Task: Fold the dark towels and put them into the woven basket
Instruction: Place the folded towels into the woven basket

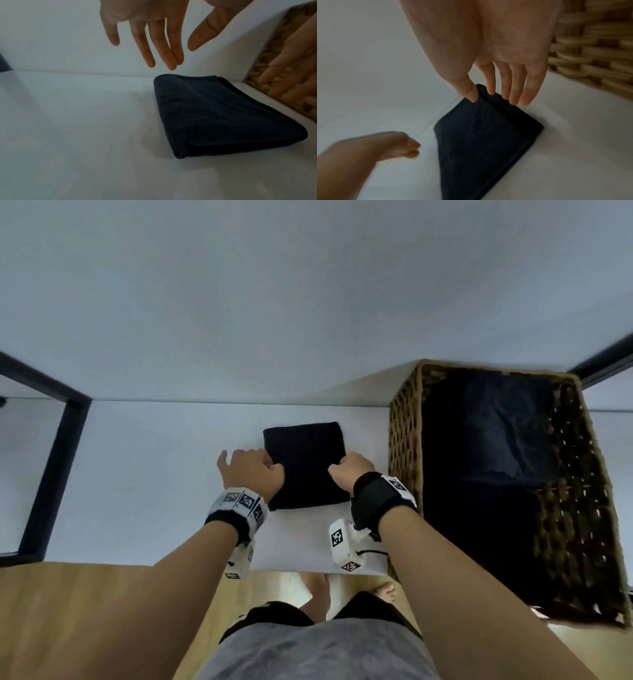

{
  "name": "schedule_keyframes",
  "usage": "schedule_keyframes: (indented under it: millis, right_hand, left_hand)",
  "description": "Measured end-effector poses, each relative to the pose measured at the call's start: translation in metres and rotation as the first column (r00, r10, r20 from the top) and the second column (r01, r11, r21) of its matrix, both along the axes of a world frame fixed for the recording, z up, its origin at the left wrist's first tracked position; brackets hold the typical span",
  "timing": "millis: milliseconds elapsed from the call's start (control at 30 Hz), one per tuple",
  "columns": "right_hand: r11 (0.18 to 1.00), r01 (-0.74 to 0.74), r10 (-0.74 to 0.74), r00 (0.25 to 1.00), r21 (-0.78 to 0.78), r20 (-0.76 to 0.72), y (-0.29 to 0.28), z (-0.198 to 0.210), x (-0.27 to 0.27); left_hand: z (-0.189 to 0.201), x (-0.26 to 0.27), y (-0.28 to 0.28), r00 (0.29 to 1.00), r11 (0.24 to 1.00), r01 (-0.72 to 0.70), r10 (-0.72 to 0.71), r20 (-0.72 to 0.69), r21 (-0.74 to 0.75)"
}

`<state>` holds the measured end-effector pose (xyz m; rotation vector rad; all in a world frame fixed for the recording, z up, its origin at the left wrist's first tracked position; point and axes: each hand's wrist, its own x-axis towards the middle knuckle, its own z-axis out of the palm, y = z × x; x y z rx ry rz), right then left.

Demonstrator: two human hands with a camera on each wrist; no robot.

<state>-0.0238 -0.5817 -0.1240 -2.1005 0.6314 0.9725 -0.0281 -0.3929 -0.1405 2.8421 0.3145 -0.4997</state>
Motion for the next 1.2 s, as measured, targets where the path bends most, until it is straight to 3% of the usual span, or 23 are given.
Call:
schedule_keyframes:
  millis: [100,267,367,633,800,1000,1067,1200]
  right_hand:
    - [0.995,0.099,-0.099,0.995,-0.011,-0.028,-0.001,-0.028,0.003]
    - [0.984,0.178,-0.179,0.984,0.025,0.017,0.005,-0.055,0.010]
    - [0.968,0.232,-0.233,0.973,0.098,-0.009,0.010,-0.062,0.010]
    - [0.918,0.311,-0.285,0.949,0.245,-0.136,0.028,-0.063,-0.025]
    - [0.840,0.372,-0.363,0.927,0.396,-0.101,0.019,-0.019,-0.028]
    - [0.861,0.258,-0.377,0.902,0.438,0.211,-0.032,0.058,-0.044]
    - [0.890,0.241,-0.378,0.865,0.387,0.331,-0.065,0.084,-0.055]
    - [0.912,0.252,-0.392,0.769,0.325,0.505,-0.146,0.129,-0.090]
  left_hand:
    - [-0.018,0.010,-0.001,1.000,1.000,0.003,-0.003,0.008,0.001]
    - [-0.039,0.024,-0.010,0.931,0.937,-0.300,0.248,-0.266,-0.179]
    - [-0.048,0.023,-0.005,0.903,0.926,-0.335,0.263,-0.340,-0.173]
    - [-0.036,0.005,0.009,0.879,0.805,-0.436,0.286,-0.381,-0.402]
    - [0.007,-0.007,0.010,0.882,0.681,-0.469,0.332,-0.334,-0.563]
    - [0.088,-0.019,-0.035,0.884,0.446,-0.448,0.349,-0.311,-0.774]
    - [0.108,-0.023,-0.066,0.912,0.422,-0.383,0.315,-0.264,-0.822]
    - [0.141,-0.036,-0.136,0.969,0.448,-0.201,0.218,-0.112,-0.871]
